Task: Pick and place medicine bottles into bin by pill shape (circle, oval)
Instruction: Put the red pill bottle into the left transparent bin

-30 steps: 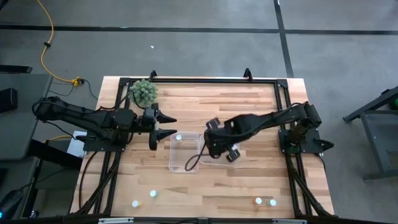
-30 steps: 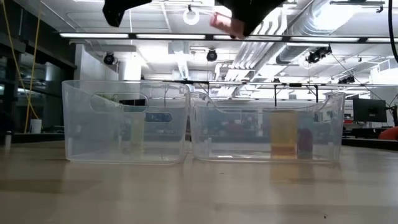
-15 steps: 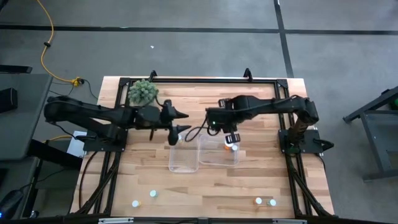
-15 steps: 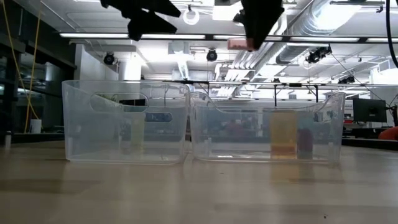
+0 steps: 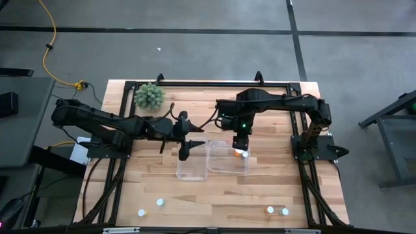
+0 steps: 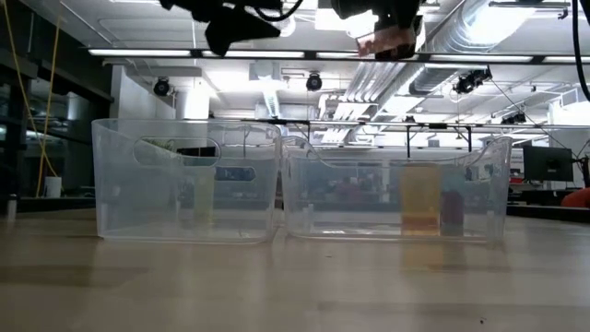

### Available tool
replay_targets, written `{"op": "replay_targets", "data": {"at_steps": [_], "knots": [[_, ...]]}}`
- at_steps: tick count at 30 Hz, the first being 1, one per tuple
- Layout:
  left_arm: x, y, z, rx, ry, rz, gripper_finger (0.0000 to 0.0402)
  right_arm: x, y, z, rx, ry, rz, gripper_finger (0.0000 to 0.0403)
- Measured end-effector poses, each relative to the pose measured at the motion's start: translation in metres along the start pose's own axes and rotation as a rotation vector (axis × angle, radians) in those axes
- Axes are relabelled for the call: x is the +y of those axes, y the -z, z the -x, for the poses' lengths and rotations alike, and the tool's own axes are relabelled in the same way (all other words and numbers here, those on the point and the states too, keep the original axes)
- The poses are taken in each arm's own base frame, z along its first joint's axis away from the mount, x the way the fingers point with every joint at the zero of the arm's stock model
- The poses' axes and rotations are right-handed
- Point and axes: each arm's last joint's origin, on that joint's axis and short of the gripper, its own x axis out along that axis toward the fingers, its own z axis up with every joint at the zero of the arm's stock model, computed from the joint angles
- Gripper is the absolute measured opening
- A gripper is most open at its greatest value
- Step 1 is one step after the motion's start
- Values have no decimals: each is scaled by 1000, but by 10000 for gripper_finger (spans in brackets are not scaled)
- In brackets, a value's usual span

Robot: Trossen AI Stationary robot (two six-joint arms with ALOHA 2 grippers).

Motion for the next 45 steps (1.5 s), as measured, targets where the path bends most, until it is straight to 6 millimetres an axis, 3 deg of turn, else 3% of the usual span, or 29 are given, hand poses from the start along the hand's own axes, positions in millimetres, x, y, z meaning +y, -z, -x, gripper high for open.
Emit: {"op": "replay_targets", "data": {"at_steps": [4,16,25,45], "knots": [[-8,-1,-9,-60,26,-97,225,1,-3,0,-27,-7,15,104],[-20,0,-50,-2,76,-170,225,20,-15,-4,-158,-57,170,104],[-21,-7,-51,-47,89,-260,225,27,-16,-7,-172,-59,223,104],[-34,0,-48,-8,131,-346,225,30,-24,-5,-257,-74,262,104]]}}
